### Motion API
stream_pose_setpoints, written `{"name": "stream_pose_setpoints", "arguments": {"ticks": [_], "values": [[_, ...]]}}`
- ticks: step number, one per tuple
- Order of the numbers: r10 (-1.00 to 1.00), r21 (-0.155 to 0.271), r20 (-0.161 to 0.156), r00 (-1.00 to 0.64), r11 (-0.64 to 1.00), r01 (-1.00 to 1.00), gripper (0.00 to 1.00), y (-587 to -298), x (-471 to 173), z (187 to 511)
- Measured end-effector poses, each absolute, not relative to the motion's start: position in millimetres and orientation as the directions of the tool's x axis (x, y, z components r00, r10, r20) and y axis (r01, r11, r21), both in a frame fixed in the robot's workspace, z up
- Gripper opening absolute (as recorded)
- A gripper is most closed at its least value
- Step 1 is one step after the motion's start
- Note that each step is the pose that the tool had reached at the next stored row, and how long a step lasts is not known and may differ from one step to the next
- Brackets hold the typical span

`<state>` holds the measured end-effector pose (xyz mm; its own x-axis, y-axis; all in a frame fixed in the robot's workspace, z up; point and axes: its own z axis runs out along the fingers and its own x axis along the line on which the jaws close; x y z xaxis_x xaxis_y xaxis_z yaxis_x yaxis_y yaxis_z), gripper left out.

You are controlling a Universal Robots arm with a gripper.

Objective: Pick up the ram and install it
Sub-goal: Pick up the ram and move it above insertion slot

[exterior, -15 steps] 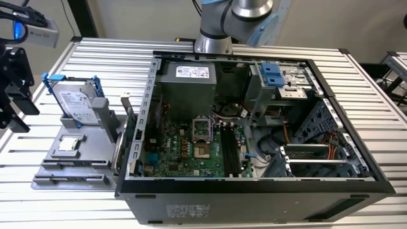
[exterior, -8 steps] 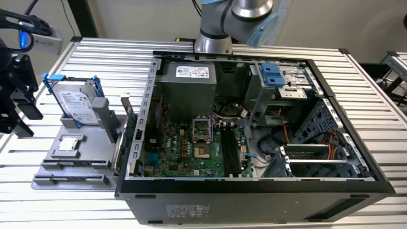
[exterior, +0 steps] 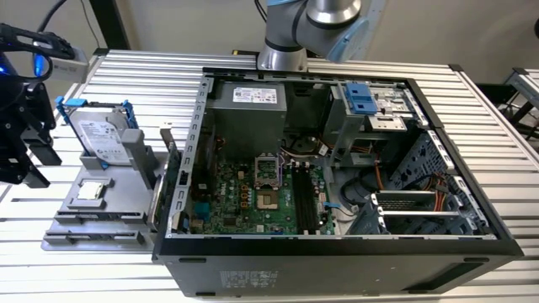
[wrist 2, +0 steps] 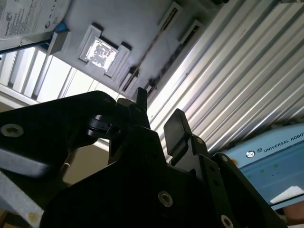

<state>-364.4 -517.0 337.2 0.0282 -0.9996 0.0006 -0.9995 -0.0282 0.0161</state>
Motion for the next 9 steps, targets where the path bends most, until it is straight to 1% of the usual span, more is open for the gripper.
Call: {"name": "stream_pose_setpoints", "arguments": {"ticks": [9], "values": [[-1.0, 0.015, 0.002, -0.002, 0.002, -1.0, 1.0, -517.0, -364.5, 324.4]]}}
